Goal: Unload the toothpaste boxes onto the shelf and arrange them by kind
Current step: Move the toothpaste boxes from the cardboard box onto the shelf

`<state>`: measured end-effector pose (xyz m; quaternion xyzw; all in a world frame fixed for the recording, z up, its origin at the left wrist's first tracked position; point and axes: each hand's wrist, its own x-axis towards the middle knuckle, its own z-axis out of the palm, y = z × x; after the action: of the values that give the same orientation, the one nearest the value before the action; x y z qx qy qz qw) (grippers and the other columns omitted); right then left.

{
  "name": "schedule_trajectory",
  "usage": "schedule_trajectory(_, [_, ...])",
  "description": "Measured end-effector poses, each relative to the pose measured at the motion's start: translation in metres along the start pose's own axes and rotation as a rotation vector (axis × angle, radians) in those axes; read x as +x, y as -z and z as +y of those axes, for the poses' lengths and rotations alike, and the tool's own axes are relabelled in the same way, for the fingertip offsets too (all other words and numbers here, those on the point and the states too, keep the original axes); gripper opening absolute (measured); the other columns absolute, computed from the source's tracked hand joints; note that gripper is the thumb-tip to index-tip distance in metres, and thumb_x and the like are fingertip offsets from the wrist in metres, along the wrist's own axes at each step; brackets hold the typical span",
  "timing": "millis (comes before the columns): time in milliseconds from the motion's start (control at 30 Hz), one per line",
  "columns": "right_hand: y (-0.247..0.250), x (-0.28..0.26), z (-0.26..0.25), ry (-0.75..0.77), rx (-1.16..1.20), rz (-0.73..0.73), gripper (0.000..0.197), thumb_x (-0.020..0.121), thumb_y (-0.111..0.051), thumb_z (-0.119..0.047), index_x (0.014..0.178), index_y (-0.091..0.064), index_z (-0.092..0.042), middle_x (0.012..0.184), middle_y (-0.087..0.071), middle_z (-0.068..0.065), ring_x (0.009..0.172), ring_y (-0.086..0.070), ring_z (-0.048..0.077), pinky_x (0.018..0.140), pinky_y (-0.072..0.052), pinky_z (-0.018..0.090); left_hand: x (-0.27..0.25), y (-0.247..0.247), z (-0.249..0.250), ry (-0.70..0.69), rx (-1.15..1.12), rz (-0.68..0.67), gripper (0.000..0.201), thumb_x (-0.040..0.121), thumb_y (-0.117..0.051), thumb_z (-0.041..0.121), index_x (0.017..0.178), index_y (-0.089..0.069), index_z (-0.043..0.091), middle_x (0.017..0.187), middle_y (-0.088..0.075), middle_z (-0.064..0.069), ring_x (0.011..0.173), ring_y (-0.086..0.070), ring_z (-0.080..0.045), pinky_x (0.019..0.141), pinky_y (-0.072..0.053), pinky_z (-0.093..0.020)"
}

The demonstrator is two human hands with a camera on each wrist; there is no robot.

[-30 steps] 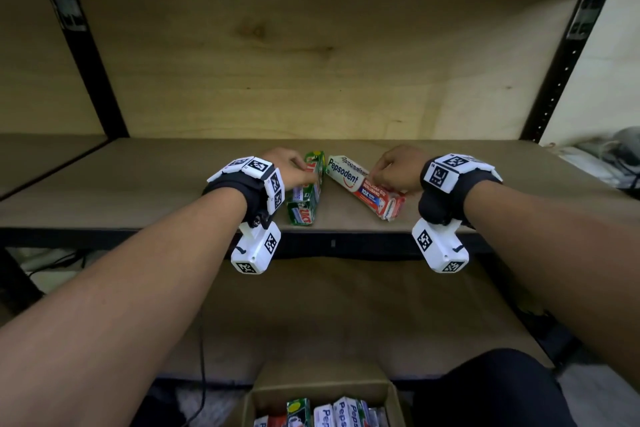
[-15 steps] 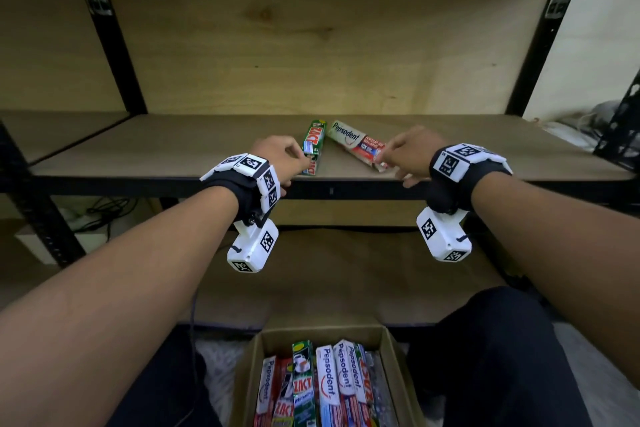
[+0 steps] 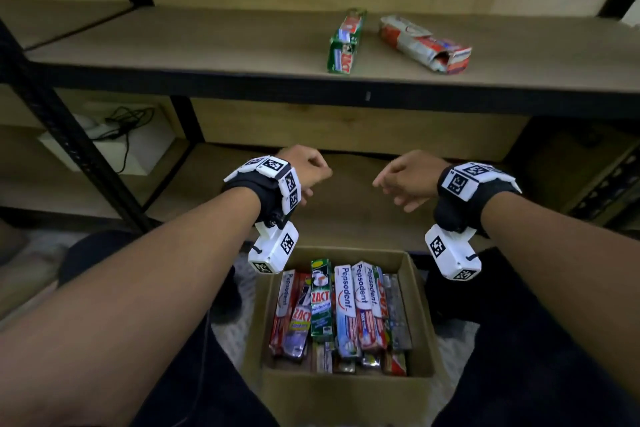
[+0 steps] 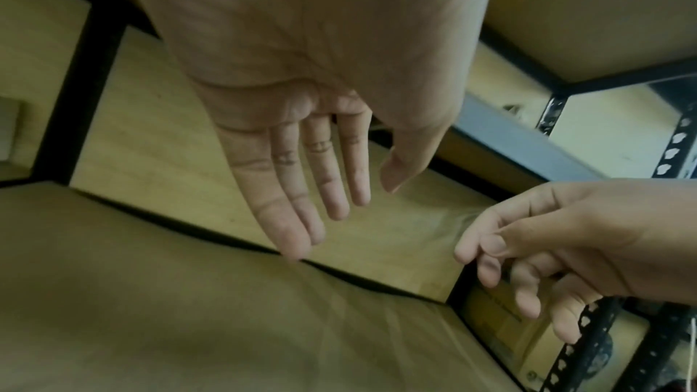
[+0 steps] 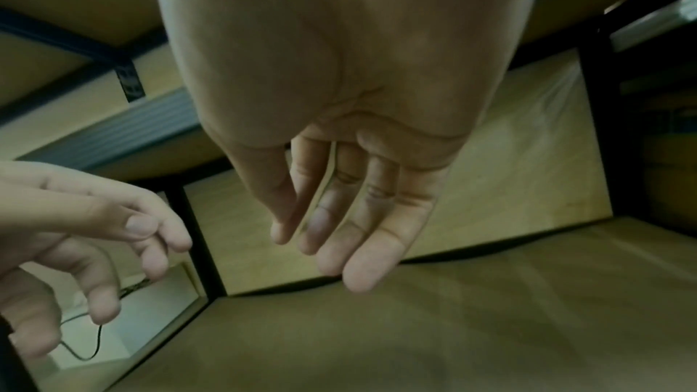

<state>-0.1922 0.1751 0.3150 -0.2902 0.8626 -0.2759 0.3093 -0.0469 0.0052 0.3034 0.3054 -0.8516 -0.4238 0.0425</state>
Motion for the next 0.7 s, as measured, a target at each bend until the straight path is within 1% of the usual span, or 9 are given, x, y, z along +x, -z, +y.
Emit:
schedule_trajectory(67, [-0.020,0.016,0.014,-0.033,0.017,-0.046,0.024,0.094,-0.051,-0.017,0.093,-0.075,-0.018,0.093,-0.070,0.003,0.067,-0.065,0.016,0.064,-0.059,0.032,0.006,-0.016,-0.021,0.040,0.004,-0.021,0.014,0.086,-0.063,0.031,0.093,-0.068,0.020,0.091,-0.070,-0.004,0.071,-0.071,-0.022,0.058,-0.061,-0.042])
schedule_trajectory(233, [-0.074,0.045,0.045,-0.100,0.011,-0.117,0.020,0.088,-0.057,-0.010,0.086,-0.076,-0.017,0.094,-0.072,0.013,0.068,-0.065,0.021,0.053,-0.059,0.030,0.021,-0.056,-0.075,0.141,0.047,-0.105,0.011,0.086,-0.064,0.031,0.091,-0.068,0.022,0.082,-0.071,0.001,0.069,-0.073,-0.024,0.067,-0.062,-0.041])
schedule_trajectory(300, [-0.094,0.054,0.055,-0.148,0.006,-0.144,0.019,0.087,-0.056,-0.008,0.088,-0.074,-0.013,0.092,-0.072,0.017,0.069,-0.066,0.027,0.061,-0.060,0.039,0.025,-0.071,-0.097,0.191,0.032,-0.143,0.010,0.086,-0.065,0.029,0.089,-0.067,0.019,0.083,-0.072,-0.004,0.065,-0.072,-0.025,0.062,-0.062,-0.040])
schedule_trajectory(367, [-0.112,0.066,0.068,-0.179,-0.055,-0.194,0.020,0.087,-0.054,-0.011,0.095,-0.072,-0.008,0.091,-0.072,0.019,0.074,-0.070,0.033,0.071,-0.060,0.048,0.028,-0.085,-0.117,0.249,0.014,-0.163,0.012,0.088,-0.064,0.025,0.092,-0.066,0.014,0.081,-0.070,-0.006,0.060,-0.069,-0.024,0.058,-0.061,-0.033])
schedule_trajectory(400, [-0.121,0.072,0.075,-0.185,-0.099,-0.216,0.022,0.087,-0.054,-0.014,0.100,-0.071,-0.007,0.092,-0.073,0.018,0.075,-0.072,0.032,0.073,-0.060,0.047,0.029,-0.093,-0.127,0.274,0.003,-0.170,0.013,0.088,-0.065,0.025,0.094,-0.066,0.013,0.084,-0.069,-0.006,0.064,-0.069,-0.025,0.061,-0.061,-0.034])
schedule_trajectory(500, [-0.144,0.086,0.097,-0.203,-0.164,-0.212,0.025,0.090,-0.059,-0.018,0.112,-0.068,-0.012,0.082,-0.068,0.003,0.064,-0.068,0.019,0.055,-0.059,0.026,0.032,-0.112,-0.156,0.345,0.002,-0.211,0.013,0.086,-0.065,0.030,0.094,-0.067,0.020,0.089,-0.070,0.000,0.083,-0.071,-0.023,0.078,-0.060,-0.041])
schedule_trajectory(533, [-0.151,0.089,0.102,-0.212,-0.191,-0.223,0.024,0.091,-0.060,-0.019,0.113,-0.067,-0.013,0.082,-0.066,0.000,0.065,-0.068,0.017,0.055,-0.059,0.025,0.033,-0.119,-0.163,0.358,0.004,-0.224,0.013,0.086,-0.064,0.030,0.094,-0.067,0.020,0.087,-0.069,0.001,0.084,-0.070,-0.022,0.080,-0.060,-0.042])
schedule_trajectory(633, [-0.171,0.097,0.115,-0.274,-0.244,-0.275,0.027,0.091,-0.059,-0.023,0.118,-0.059,-0.017,0.083,-0.067,0.005,0.075,-0.070,0.025,0.076,-0.060,0.042,0.037,-0.140,-0.184,0.425,-0.001,-0.257,0.021,0.088,-0.065,0.028,0.102,-0.064,0.013,0.094,-0.067,-0.005,0.088,-0.067,-0.027,0.083,-0.058,-0.045])
schedule_trajectory(700, [-0.185,0.103,0.126,-0.296,-0.225,-0.288,0.046,0.088,-0.064,-0.029,0.131,-0.048,-0.021,0.086,-0.064,0.003,0.079,-0.066,0.026,0.081,-0.059,0.045,0.039,-0.151,-0.194,0.471,0.003,-0.291,0.019,0.085,-0.069,0.035,0.092,-0.059,0.020,0.094,-0.063,-0.008,0.085,-0.067,-0.028,0.084,-0.057,-0.047])
